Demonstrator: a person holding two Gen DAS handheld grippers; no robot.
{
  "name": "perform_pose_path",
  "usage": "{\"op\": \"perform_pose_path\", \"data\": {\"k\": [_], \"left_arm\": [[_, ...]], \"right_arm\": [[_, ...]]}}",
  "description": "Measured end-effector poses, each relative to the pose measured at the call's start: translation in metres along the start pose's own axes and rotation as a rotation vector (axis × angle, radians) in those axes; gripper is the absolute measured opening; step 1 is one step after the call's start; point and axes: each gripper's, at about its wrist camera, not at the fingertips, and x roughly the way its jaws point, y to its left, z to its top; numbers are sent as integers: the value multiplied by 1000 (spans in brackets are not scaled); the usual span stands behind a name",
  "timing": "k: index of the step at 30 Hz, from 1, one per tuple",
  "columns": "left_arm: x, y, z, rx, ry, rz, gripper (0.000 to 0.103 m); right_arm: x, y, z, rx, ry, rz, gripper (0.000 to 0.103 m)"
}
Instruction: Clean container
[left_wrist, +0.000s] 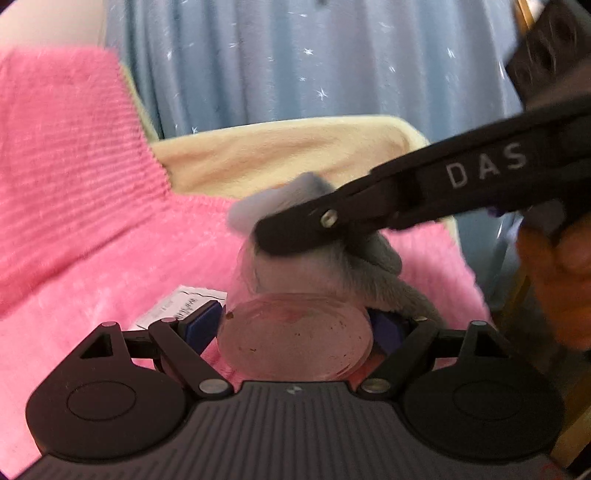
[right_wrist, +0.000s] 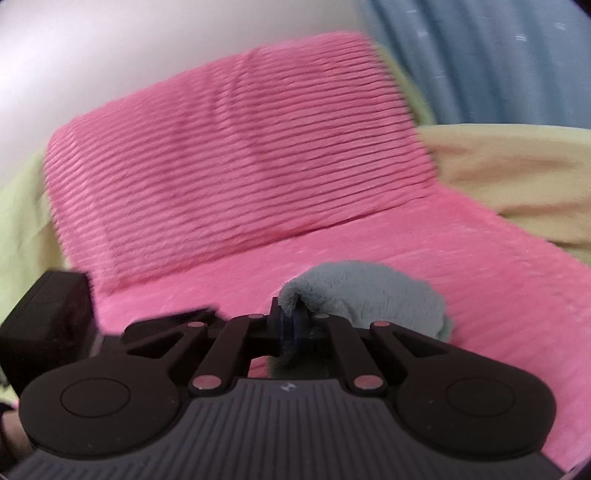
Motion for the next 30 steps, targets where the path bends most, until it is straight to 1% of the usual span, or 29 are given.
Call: {"op": "perform_pose_path", "data": {"k": [5, 6, 8, 9, 10, 11, 12, 15, 18, 20, 22, 24, 25, 26, 28, 29, 30], "left_arm": [[0, -10, 0, 74, 0, 23, 85], [0, -12, 0, 81, 0, 25, 85], [0, -13, 0, 82, -2, 27, 85], [-1, -11, 0, 62, -4, 19, 85], [-1, -9, 0, 40, -6, 10, 89], [-1, -4, -1, 0, 0, -12, 92], [1, -1, -1, -40, 13, -30, 92], [5, 10, -2, -140, 43, -68, 92], [6, 24, -3, -281, 30, -121, 90], [8, 29, -5, -337, 31, -139, 87], [9, 32, -6, -348, 40, -139, 86], [9, 32, -6, -334, 38, -131, 86], [8, 29, -5, -307, 35, -115, 86], [7, 26, -4, -275, 30, -98, 86], [4, 14, 0, -153, 20, -34, 86], [1, 6, 0, -84, 19, 1, 86], [0, -2, 0, -6, 19, 33, 86]], "right_arm": [[4, -6, 3, -21, -23, -64, 2], [5, -8, 4, -24, -36, -99, 2], [5, -14, 4, 2, -55, -131, 2], [5, -17, 5, 16, -58, -133, 2], [5, -18, 5, 20, -61, -136, 2], [4, -19, 5, 24, -63, -138, 2], [3, -19, 5, 27, -65, -138, 2], [0, -22, 5, 43, -68, -136, 2], [-1, -25, 5, 64, -70, -130, 2], [-2, -24, 4, 75, -71, -124, 2], [-2, -24, 5, 91, -66, -109, 2], [-3, -25, 6, 103, -65, -104, 2], [-4, -26, 7, 112, -65, -105, 2], [-7, -29, 8, 116, -72, -127, 2], [-12, -29, 10, 73, -100, -257, 2], [-14, -25, 11, 14, -125, -382, 3], [-18, -23, 12, -23, -152, -456, 3]]}}
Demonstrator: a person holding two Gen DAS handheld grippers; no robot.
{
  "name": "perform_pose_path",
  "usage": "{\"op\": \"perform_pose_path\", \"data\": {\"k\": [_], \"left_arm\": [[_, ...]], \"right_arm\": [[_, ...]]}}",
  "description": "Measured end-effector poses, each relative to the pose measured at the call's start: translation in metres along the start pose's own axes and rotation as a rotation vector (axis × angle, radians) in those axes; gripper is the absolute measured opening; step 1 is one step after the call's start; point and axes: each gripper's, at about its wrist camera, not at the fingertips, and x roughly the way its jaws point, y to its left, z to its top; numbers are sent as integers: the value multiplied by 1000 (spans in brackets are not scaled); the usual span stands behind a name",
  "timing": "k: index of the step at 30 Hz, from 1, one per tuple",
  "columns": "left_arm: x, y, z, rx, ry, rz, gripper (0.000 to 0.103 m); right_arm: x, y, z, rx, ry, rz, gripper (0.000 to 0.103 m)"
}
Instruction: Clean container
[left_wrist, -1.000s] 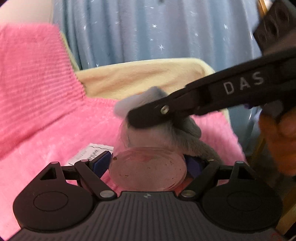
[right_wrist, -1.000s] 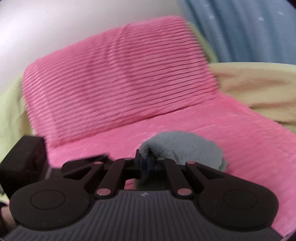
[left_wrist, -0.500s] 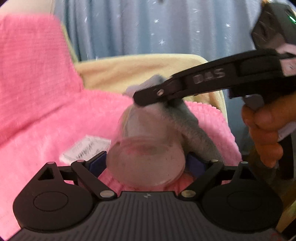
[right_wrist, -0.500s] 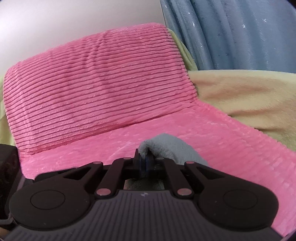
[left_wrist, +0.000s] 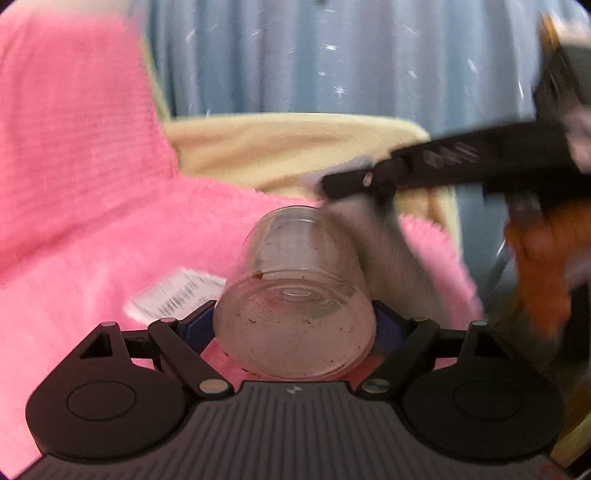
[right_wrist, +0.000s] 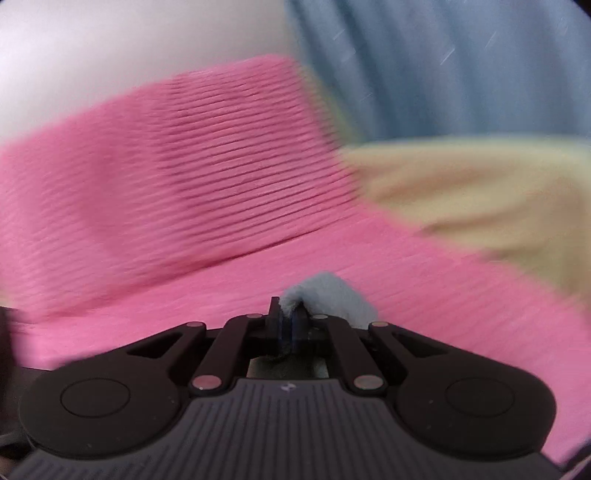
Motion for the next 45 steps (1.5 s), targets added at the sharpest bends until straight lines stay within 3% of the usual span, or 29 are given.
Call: {"op": "perform_pose_path", "data": {"k": [2, 5, 9, 16, 19, 23, 28, 30, 32, 34, 37, 39, 45], "left_arm": [[0, -14, -1, 136, 1, 49, 86], [1, -24, -2, 209, 0, 63, 86], [2, -25, -3, 208, 4, 62, 86], [3, -17, -2, 114, 7, 30, 86], [0, -4, -1, -26, -3, -28, 90], [2, 11, -1, -152, 5, -79, 87], [2, 11, 0, -137, -3, -66, 86], [0, 6, 3, -73, -13, -30, 86], [-4, 1, 4, -21, -24, 10, 86], [-5, 0, 4, 4, -27, 34, 86], [-3, 0, 4, 24, -21, 45, 86], [-2, -3, 4, 39, -19, 37, 86], [-4, -10, 1, 60, -18, 11, 86]], "right_arm": [[-6, -2, 3, 0, -41, -31, 3], [-4, 5, 2, 15, -11, 116, 3], [5, 26, -6, -14, 79, 301, 3], [2, 40, -11, -22, 137, 473, 3], [2, 38, -10, -10, 140, 471, 3], [3, 33, -11, 28, 146, 477, 3], [7, 27, -8, 63, 143, 444, 3], [7, 17, -4, 65, 124, 335, 3], [7, 3, -2, 80, 101, 144, 3], [-2, -7, 2, 59, 12, -92, 3], [-24, -6, 13, -11, -167, -227, 3], [-29, 0, 16, -26, -192, -173, 3], [-8, 21, -1, 32, -25, 167, 3]]}}
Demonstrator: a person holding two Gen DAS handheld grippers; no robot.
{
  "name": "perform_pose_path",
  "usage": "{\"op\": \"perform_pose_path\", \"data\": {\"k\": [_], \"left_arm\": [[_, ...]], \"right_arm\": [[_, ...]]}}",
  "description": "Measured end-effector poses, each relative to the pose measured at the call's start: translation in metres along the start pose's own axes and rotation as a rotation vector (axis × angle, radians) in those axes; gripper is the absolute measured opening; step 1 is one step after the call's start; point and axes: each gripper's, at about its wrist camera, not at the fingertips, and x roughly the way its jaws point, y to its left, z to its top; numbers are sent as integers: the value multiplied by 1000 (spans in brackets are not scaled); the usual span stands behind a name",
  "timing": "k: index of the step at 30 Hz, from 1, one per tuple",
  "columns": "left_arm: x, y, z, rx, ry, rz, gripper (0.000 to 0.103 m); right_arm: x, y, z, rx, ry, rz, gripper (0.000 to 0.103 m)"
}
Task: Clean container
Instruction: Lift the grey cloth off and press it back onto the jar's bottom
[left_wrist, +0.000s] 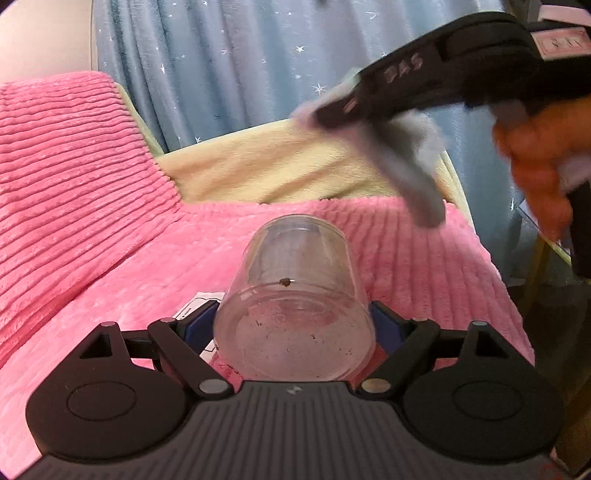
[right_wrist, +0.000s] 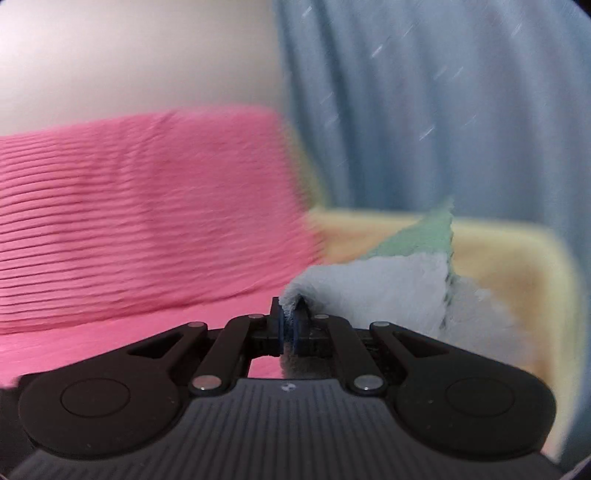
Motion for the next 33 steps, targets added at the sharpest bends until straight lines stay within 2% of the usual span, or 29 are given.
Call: {"op": "perform_pose_path", "data": {"k": [2, 5, 12, 16, 19, 22, 24, 29, 30, 33], "left_arm": [[2, 2, 0, -4, 0, -3, 86], [4, 1, 1, 0, 1, -1, 86], [3, 10, -7, 12, 0, -20, 86], [3, 8, -6, 17, 1, -21, 86], [3, 6, -6, 26, 1, -17, 86], [4, 6, -5, 17, 6, -20, 86], [4, 10, -5, -28, 13, -41, 88], [2, 40, -9, -305, 1, -150, 89], [3, 42, -10, -330, 5, -165, 87], [2, 35, -8, -285, 1, -153, 86]], "right_arm": [[7, 1, -5, 38, 51, 91, 3], [15, 1, -9, 63, 103, 166, 3], [25, 18, -16, 2, 193, 333, 3], [22, 17, -19, 2, 177, 297, 2], [23, 5, -16, 30, 144, 197, 2], [25, -3, -16, 42, 140, 197, 2], [25, 1, -16, 14, 139, 192, 2], [22, -4, -14, 26, 140, 192, 2], [21, -5, -14, 31, 140, 190, 2], [23, -6, -11, 58, 142, 179, 2]]}}
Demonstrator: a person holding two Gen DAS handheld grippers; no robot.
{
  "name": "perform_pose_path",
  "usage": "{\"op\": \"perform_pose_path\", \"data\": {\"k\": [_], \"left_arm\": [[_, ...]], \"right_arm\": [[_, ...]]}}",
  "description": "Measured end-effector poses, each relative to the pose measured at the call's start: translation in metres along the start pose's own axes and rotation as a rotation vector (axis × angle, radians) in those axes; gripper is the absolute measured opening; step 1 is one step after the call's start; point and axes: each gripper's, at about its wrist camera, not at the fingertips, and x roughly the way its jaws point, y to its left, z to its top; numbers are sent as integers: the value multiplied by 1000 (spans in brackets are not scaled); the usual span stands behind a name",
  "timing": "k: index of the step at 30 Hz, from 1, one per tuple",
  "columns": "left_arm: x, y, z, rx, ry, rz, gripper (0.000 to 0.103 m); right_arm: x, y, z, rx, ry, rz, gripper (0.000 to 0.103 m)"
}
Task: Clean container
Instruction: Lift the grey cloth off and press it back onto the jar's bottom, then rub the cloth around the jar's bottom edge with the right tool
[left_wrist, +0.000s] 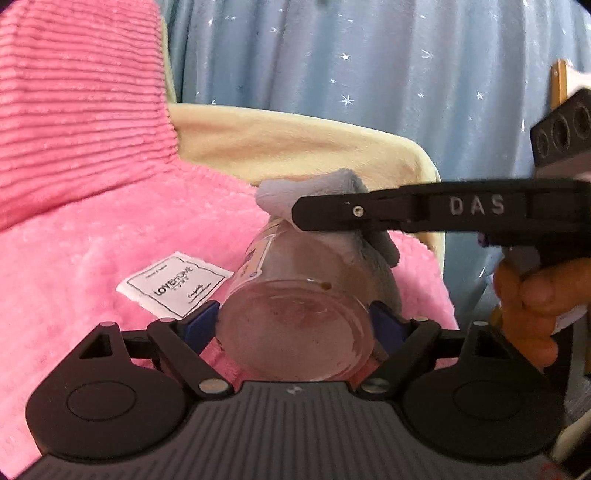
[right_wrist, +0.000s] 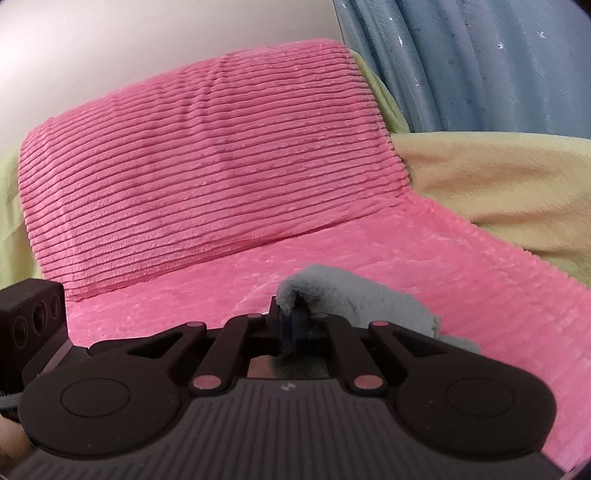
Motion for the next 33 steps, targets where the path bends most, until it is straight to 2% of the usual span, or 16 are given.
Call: {"op": "perform_pose_path", "data": {"k": [2, 8, 10, 13, 16, 19, 24, 27, 30, 33], "left_arm": [[0, -9, 0, 60, -3, 20, 86], [3, -34, -5, 304, -4, 104, 86], [5, -38, -5, 343, -2, 115, 86], [6, -43, -6, 377, -3, 123, 86], [5, -44, -6, 379, -4, 123, 86], [5, -39, -6, 337, 0, 110, 87], [7, -12, 1, 105, 24, 9, 87], [9, -3, 1, 16, 39, -25, 87], [8, -8, 2, 66, 26, 5, 86], [7, -22, 0, 230, 12, 99, 86]], "right_arm": [[-1, -1, 0, 25, 3, 11, 3], [2, 22, -3, -42, 70, 139, 3], [4, 28, -3, -85, 78, 134, 3], [5, 15, -1, -44, 48, 68, 2], [1, -6, 1, 28, -2, -25, 2], [-2, -13, 1, 58, -12, -25, 2], [-2, -10, 1, 23, -12, -33, 2], [-4, -12, 1, 38, -17, -39, 2], [-6, -13, 1, 64, -15, -24, 3], [-5, -6, 0, 60, 10, 59, 3]]}}
